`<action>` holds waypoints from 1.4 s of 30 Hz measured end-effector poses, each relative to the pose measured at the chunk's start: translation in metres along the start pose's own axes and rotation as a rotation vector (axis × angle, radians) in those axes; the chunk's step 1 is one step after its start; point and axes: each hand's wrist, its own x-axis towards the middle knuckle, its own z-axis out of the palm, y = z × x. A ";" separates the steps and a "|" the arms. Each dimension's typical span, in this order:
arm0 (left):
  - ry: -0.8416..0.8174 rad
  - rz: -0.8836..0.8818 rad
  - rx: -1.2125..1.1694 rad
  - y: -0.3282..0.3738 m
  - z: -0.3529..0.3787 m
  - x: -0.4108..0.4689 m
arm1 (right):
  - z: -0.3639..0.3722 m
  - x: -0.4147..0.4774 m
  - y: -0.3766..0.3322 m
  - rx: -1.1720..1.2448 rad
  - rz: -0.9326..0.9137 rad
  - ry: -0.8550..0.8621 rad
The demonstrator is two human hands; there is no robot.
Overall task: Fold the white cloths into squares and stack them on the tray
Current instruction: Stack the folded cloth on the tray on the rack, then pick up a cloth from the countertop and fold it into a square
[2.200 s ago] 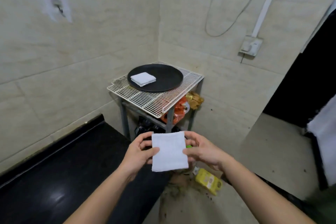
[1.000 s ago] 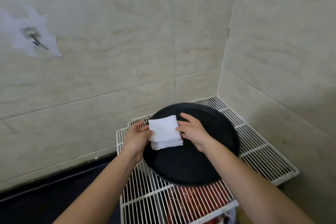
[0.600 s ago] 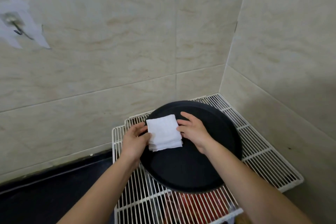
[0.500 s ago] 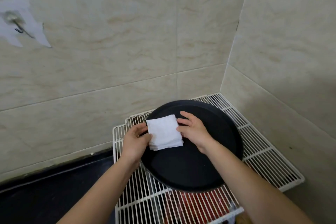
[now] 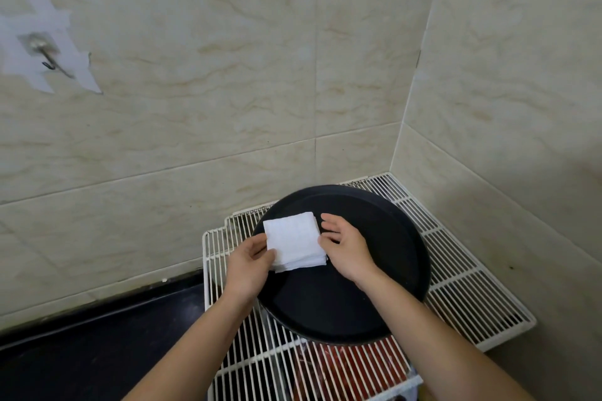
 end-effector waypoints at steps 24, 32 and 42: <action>0.714 -0.054 1.346 -0.061 -0.323 -0.247 | 0.248 -0.143 -0.097 -0.826 -0.964 -0.288; 0.948 -0.191 1.227 -0.111 -0.486 -0.420 | 0.418 -0.295 -0.140 -0.841 -1.134 -0.406; 1.030 -0.416 1.192 -0.173 -0.652 -0.580 | 0.611 -0.471 -0.194 -0.787 -1.310 -0.579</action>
